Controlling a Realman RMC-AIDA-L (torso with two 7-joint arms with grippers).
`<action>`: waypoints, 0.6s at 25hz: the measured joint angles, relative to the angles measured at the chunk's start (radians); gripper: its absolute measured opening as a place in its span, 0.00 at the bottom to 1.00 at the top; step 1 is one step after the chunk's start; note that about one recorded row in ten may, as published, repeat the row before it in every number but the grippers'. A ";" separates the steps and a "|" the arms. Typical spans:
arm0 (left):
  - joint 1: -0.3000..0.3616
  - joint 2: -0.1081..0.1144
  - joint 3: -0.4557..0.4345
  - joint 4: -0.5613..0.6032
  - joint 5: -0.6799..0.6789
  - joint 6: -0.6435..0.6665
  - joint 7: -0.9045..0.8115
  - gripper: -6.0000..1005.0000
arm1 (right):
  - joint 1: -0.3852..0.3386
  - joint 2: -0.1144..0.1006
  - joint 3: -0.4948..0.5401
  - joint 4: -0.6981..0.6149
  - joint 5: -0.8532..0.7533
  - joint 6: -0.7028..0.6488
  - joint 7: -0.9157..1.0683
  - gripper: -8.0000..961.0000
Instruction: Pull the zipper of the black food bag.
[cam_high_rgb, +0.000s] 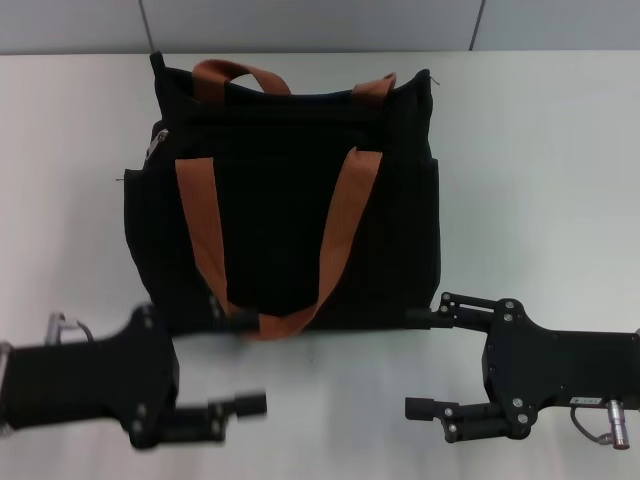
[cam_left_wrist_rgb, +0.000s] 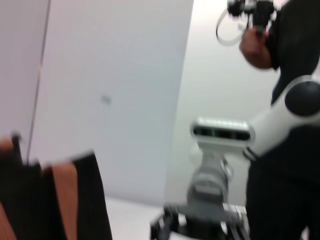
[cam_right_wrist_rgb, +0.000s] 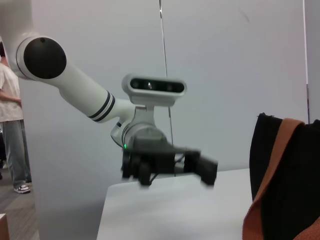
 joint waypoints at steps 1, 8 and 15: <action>-0.003 -0.003 -0.020 0.001 -0.001 0.012 0.002 0.75 | 0.000 0.000 0.000 0.000 0.000 0.000 0.000 0.85; -0.024 -0.025 -0.314 -0.007 -0.105 0.063 0.022 0.76 | -0.004 -0.001 0.003 0.000 0.001 0.003 0.002 0.85; -0.015 0.024 -0.451 -0.002 -0.186 -0.036 -0.007 0.76 | -0.007 -0.002 0.003 0.000 -0.001 -0.002 0.002 0.85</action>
